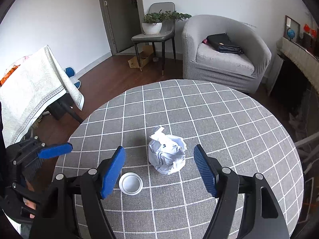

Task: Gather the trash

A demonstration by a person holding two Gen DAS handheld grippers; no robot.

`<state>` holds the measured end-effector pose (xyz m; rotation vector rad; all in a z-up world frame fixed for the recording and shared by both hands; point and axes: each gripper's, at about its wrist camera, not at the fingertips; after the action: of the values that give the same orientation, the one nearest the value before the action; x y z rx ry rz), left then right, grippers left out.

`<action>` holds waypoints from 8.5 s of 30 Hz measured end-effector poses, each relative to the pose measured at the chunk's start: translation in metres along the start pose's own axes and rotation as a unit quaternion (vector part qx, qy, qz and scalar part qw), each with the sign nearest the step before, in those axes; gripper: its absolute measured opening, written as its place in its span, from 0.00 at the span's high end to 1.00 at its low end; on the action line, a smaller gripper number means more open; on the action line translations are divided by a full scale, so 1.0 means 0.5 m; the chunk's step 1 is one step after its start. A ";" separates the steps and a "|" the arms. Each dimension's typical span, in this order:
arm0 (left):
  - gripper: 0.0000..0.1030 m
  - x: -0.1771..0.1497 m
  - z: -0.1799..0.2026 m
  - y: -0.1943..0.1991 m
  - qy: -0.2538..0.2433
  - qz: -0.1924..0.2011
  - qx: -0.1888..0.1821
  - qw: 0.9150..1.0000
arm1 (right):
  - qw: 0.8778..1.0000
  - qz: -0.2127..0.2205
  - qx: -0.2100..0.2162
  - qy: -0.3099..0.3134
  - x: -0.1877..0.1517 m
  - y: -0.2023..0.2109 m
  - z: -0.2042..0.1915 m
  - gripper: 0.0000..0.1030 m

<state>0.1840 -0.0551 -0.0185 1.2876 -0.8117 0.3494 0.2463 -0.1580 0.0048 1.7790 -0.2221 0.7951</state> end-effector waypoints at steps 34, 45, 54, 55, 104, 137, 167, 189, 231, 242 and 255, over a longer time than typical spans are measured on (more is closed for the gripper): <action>0.47 0.035 0.119 -0.115 -0.046 -0.037 0.015 0.998 | 0.998 -0.001 0.040 -0.058 -0.026 0.022 0.098 0.57; 0.68 0.045 0.122 -0.120 -0.043 -0.043 0.021 0.998 | 0.996 0.010 0.048 -0.070 -0.036 0.047 0.118 0.57; 0.69 0.039 0.121 -0.111 -0.040 -0.038 0.025 0.998 | 0.997 0.004 0.046 -0.067 -0.042 0.044 0.116 0.57; 0.69 0.040 0.121 -0.110 -0.041 -0.037 0.025 0.998 | 0.997 0.004 0.044 -0.070 -0.044 0.044 0.120 0.57; 0.68 -0.192 -0.134 0.219 0.048 0.006 0.086 0.995 | 0.996 0.045 0.077 -0.009 -0.136 0.078 -0.251 0.57; 0.68 -0.378 -0.404 0.085 0.167 -0.129 0.086 0.974 | 0.986 -0.014 0.150 0.071 -0.074 -0.106 -0.501 0.57; 0.40 -0.537 -0.484 0.040 0.189 -0.221 0.067 0.955 | 0.976 -0.148 0.120 0.102 -0.132 -0.303 -0.581 0.57; 0.51 -0.436 -0.493 0.194 0.189 -0.092 0.077 0.975 | 0.949 -0.280 0.075 0.122 -0.256 -0.455 -0.589 0.56; 0.23 -0.323 -0.364 0.439 0.133 0.075 0.167 0.974 | 0.991 -0.047 0.057 0.107 -0.165 -0.064 -0.547 0.37; 0.07 -0.385 -0.257 0.460 0.118 0.076 0.191 0.972 | 0.996 0.066 -0.031 0.044 -0.228 0.218 -0.409 0.12; 0.07 -0.403 -0.180 0.496 0.112 0.094 0.182 0.972 | 0.987 0.104 -0.110 -0.045 -0.392 0.351 -0.263 0.06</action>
<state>-0.0838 0.1388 0.0108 1.4808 -0.6983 0.8112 -0.0455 -0.1486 0.0411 1.5994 -0.5419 0.8044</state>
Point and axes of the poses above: each gripper's, at about its wrist camera, not at the fingertips, and y roughly against the way its jaws point, z to its right, x to its top, and after that the axes turned 2 degrees about x, right-handed
